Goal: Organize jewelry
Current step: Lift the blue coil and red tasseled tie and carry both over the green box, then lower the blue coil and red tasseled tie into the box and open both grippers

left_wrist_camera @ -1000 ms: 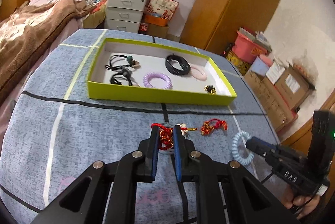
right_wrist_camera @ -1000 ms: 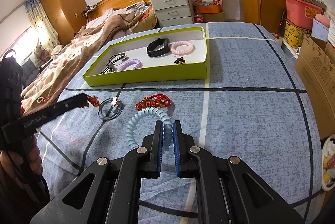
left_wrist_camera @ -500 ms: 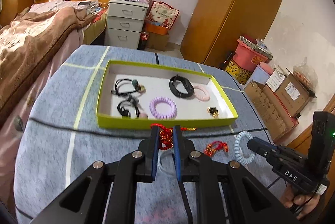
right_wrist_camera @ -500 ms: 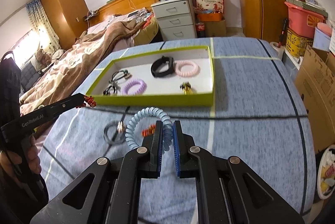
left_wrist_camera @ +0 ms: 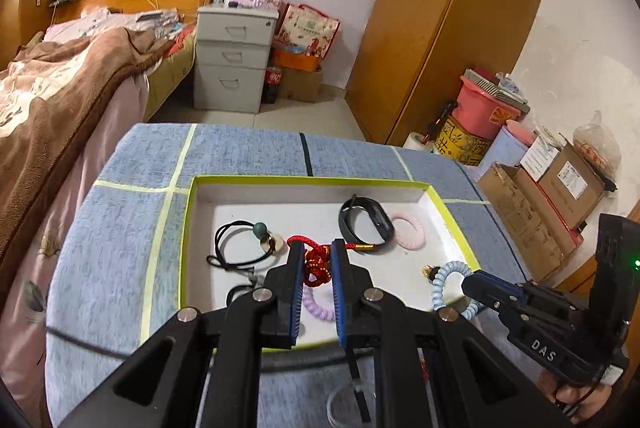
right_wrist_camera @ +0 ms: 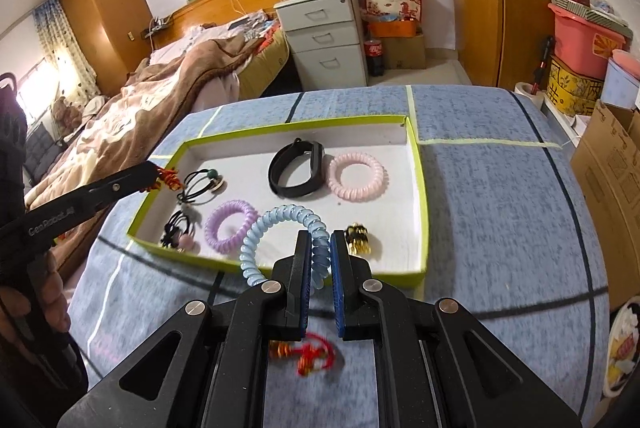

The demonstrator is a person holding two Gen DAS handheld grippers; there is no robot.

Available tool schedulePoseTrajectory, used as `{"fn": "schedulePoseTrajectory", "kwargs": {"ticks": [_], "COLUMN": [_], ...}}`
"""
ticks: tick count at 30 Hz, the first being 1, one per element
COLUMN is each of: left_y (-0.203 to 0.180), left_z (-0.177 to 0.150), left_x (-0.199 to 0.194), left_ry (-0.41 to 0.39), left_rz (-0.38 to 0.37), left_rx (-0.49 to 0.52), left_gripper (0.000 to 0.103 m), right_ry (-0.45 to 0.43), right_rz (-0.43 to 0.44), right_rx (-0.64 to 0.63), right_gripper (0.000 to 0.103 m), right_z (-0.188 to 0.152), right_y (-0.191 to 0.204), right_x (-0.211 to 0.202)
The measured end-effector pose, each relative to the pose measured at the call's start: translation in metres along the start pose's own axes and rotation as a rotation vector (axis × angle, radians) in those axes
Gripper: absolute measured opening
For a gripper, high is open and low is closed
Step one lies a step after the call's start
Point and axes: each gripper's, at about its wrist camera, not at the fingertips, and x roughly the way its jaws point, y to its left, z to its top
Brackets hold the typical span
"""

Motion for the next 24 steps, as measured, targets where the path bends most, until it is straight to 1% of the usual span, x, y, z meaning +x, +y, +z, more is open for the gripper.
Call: {"fn": "schedulePoseTrajectory", "kwargs": {"ticks": [6,11,18,24], "left_y": [0.009,0.013,0.012,0.013], "left_z": [0.007,0.01,0.016,0.011], "left_x": [0.03,0.047,0.064,0.074], "left_ry": [0.042,0.067,0.087,0.114], "left_rz": [-0.018,-0.012,-0.01,0.004], "left_rx": [-0.022,-0.04,-0.031,-0.032], "left_gripper": [0.014,0.014,0.014,0.014], "right_ry": [0.041,0.074,0.094,0.105], "right_rz": [-0.012,-0.016,-0.013,-0.025], "right_rx": [0.004,0.005,-0.006,-0.015], "right_gripper": [0.01,0.01,0.01,0.01], "right_z": [0.009,0.011,0.011,0.012], "right_y": [-0.004,-0.007,-0.007,-0.005], "right_x": [0.025,0.042,0.051,0.055]}}
